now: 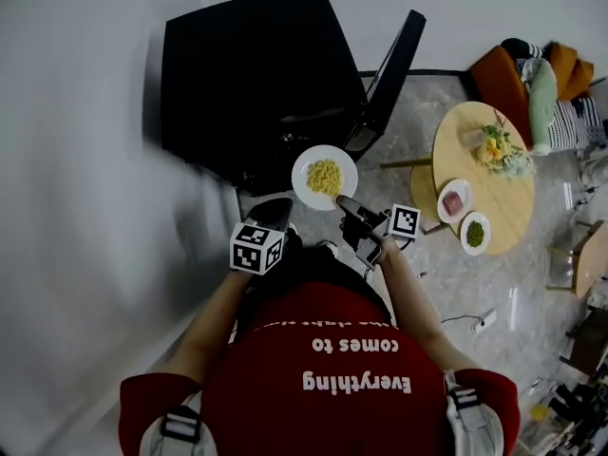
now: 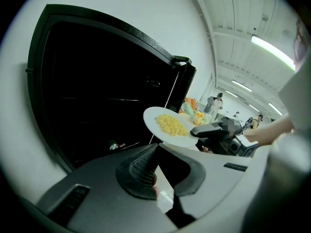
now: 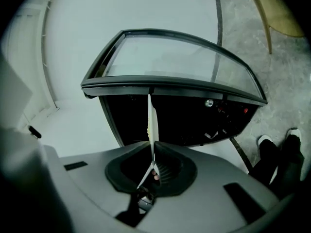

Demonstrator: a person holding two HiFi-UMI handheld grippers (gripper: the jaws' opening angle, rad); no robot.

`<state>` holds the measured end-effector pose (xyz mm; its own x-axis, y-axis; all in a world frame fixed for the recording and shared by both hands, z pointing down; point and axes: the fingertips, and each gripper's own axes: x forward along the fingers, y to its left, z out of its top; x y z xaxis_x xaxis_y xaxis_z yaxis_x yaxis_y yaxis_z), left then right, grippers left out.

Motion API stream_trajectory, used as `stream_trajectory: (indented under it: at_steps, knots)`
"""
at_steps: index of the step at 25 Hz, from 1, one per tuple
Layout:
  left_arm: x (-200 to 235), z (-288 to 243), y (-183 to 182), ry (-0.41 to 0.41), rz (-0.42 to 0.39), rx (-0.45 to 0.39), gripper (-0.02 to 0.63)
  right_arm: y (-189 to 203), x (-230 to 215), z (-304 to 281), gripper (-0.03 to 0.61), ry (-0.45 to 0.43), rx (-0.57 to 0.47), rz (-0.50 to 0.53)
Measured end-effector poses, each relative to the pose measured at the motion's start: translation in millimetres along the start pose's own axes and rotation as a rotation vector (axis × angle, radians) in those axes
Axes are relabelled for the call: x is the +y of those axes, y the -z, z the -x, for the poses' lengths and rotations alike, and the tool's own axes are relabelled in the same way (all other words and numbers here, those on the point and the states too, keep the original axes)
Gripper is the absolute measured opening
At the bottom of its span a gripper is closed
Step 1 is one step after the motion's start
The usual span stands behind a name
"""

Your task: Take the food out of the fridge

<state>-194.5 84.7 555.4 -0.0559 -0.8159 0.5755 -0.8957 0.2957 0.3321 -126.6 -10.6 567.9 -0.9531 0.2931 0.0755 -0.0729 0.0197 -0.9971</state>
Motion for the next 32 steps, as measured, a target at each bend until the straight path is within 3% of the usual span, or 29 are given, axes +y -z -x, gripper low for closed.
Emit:
stream_trajectory:
  at_steps: [8,13,19,32]
  knots:
    - [-20,16,-27,0.068,0.011,-0.073,0.006,10,29,31,0.025,-0.075,-0.045,-0.032]
    - [-30,24,-38,0.115,0.117,-0.109,0.006,23,41,45,0.025,-0.082,-0.055,-0.023]
    - [-54,25,-45,0.150,0.021,-0.106,0.006,31,51,58,0.025,-0.106,-0.072,-0.006]
    - [-80,12,-48,0.216,-0.024,-0.085,0.006,28,52,85,0.024,-0.112,-0.155,0.006]
